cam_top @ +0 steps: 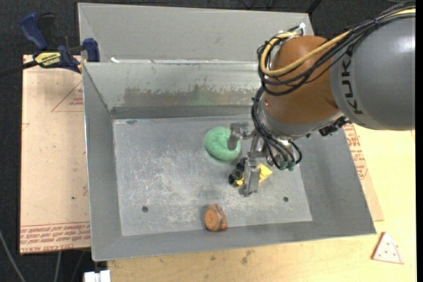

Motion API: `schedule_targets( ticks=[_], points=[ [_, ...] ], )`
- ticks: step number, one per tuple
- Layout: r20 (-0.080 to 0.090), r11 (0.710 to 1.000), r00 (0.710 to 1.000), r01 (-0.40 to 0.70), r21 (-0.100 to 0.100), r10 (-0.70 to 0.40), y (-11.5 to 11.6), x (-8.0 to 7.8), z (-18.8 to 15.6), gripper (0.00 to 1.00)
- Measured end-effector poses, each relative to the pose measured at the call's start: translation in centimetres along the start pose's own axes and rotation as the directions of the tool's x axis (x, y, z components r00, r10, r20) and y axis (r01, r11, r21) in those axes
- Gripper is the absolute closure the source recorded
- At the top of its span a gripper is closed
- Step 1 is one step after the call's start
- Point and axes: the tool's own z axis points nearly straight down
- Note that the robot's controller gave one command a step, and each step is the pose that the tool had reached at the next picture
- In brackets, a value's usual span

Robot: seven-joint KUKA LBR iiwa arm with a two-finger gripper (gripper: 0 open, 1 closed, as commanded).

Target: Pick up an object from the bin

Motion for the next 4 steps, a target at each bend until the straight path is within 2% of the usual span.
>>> schedule_targets(
  ticks=[1, 2, 3, 4],
  points=[
    [0.008, 1.000, 1.000, -0.001, 0.000, 0.001, 0.0, -0.2, -0.4, 0.00],
    [0.014, 1.000, 0.999, 0.030, 0.001, -0.030, -4.0, -0.1, 6.1, 0.00],
    [0.004, 0.998, 0.998, 0.059, 0.000, -0.059, -5.8, -0.1, 8.3, 0.00],
    [0.010, 1.000, 1.000, 0.009, 0.000, -0.009, -6.4, -1.2, 5.5, 0.00]
  ],
)
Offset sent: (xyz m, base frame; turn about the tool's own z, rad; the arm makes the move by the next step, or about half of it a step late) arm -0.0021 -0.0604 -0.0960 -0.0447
